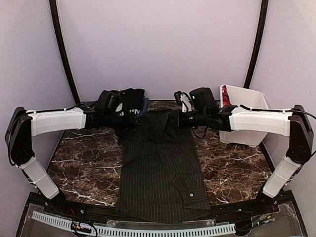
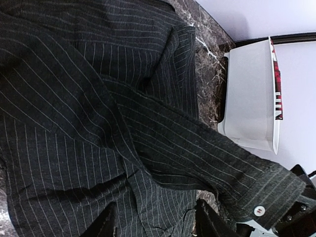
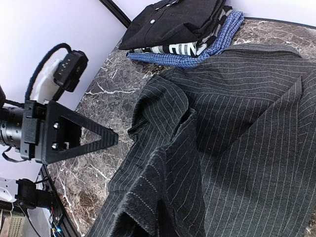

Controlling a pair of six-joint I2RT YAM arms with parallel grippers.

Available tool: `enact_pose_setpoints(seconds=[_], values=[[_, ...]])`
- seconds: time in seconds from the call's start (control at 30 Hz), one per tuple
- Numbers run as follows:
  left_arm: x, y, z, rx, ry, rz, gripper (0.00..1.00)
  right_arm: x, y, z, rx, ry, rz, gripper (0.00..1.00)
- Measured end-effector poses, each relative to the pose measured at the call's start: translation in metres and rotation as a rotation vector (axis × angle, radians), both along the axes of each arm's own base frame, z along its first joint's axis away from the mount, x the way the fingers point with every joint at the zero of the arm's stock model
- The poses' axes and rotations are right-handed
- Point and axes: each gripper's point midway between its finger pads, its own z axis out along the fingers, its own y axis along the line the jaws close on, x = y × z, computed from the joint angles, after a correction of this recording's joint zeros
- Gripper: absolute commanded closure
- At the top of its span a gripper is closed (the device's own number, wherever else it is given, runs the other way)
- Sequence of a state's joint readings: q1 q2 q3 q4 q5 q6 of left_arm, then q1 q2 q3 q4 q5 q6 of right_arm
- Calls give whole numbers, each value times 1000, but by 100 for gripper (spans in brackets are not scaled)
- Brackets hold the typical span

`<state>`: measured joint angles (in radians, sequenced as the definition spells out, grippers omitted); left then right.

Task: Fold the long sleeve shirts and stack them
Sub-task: Pass from the right arm to the left

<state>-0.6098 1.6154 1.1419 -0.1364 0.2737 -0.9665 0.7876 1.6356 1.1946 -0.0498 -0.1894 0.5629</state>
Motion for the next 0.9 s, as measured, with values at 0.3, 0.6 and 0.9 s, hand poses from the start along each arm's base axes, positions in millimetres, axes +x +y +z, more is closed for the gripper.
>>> enact_pose_setpoints(seconds=[0.3, 0.6, 0.9], values=[[-3, -29, -54, -11, 141, 20, 48, -1, 5, 6, 15, -25, 7, 100], [6, -36, -69, 4, 161, 64, 59, -2, 7, 6, 14, -28, 8, 100], [12, -47, -79, -10, 163, 87, 99, 0, 6, 6, 13, -38, -5, 100]])
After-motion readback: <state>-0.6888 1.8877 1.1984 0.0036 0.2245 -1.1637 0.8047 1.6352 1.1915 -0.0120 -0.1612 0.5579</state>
